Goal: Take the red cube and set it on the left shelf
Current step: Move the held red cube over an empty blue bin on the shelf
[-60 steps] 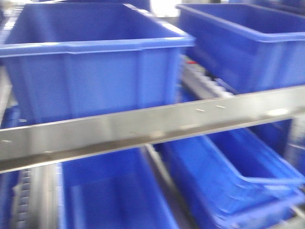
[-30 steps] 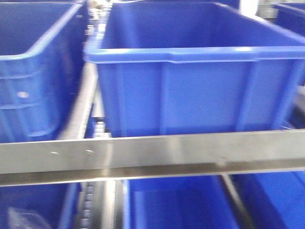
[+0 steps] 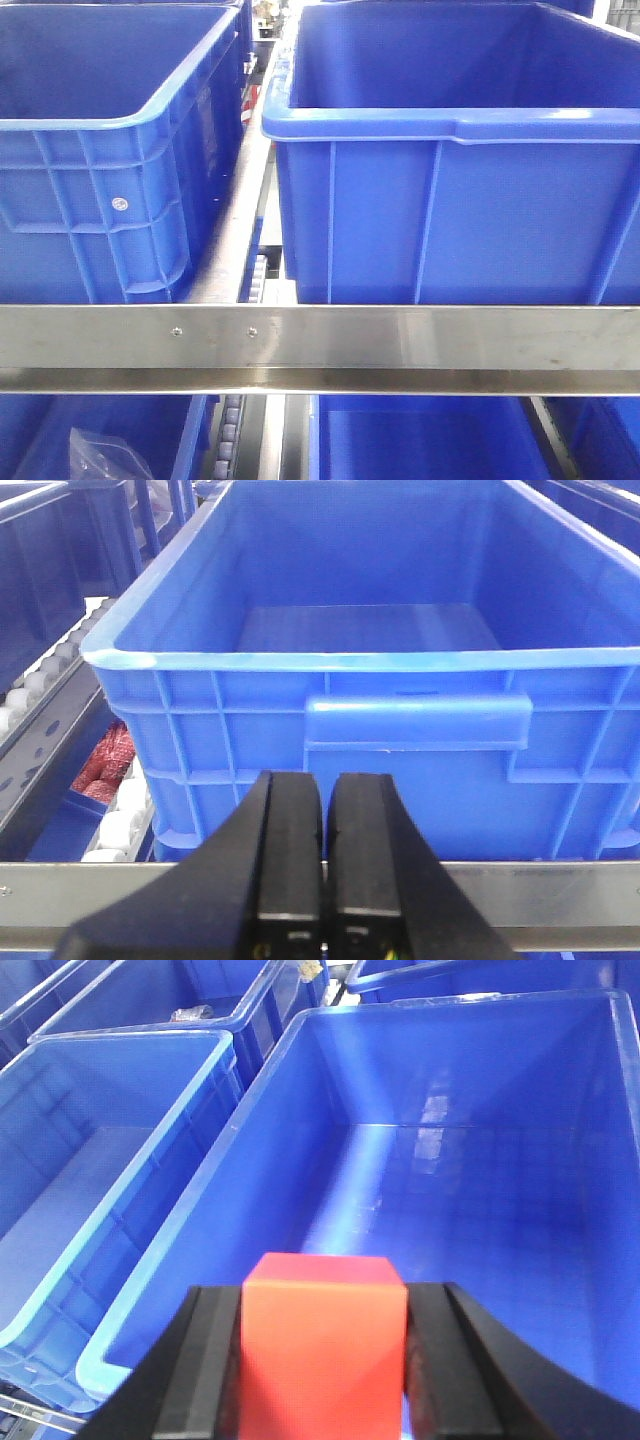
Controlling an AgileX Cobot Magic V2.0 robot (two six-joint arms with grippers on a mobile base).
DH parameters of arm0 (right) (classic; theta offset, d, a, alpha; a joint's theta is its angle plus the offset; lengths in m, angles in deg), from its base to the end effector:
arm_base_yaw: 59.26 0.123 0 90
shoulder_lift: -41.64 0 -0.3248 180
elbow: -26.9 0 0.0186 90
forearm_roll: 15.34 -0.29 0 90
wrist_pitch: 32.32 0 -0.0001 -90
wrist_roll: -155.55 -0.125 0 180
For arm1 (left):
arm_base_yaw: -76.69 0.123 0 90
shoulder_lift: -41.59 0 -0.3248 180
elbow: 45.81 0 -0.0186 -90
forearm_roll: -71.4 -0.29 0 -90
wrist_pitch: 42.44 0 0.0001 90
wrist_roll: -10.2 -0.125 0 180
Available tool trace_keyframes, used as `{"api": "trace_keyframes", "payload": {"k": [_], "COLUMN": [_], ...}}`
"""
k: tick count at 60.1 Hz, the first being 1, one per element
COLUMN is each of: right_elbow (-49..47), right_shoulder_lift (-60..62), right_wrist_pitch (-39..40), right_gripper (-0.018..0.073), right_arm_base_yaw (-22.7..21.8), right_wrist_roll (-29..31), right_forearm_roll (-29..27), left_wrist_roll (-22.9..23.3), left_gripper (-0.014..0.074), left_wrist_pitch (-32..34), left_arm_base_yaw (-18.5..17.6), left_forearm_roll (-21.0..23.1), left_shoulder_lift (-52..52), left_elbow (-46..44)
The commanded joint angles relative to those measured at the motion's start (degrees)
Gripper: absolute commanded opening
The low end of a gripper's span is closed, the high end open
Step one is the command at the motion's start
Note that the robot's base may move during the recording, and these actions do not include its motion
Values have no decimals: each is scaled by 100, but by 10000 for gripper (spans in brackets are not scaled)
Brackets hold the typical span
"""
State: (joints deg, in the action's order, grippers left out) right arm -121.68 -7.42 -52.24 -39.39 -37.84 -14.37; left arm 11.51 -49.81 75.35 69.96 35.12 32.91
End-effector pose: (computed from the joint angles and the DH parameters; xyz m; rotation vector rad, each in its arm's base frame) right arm 0.1818 0.0649 0.4120 -0.1098 1.7664 0.4059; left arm 0.0895 -0.0017 0.1968 0.0181 1.6154 -0.0139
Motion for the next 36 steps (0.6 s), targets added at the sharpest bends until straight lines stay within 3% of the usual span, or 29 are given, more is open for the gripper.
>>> {"api": "trace_keyframes", "payload": {"k": [1, 36], "right_elbow": [-182, -182], "right_shoulder_lift": [25, 25], "right_wrist_pitch": [480, 486], "right_gripper": [55, 55], "right_arm_base_yaw": [10, 10], "right_wrist_roll": [23, 23], "right_forearm_roll": [62, 62], "left_wrist_roll": [12, 12], "left_gripper": [102, 102], "left_wrist_pitch": [511, 511], "left_arm_base_yaw": [-4, -4], "left_forearm_roll": [7, 7], "left_shoulder_lift": [82, 82], "left_elbow": [132, 132]}}
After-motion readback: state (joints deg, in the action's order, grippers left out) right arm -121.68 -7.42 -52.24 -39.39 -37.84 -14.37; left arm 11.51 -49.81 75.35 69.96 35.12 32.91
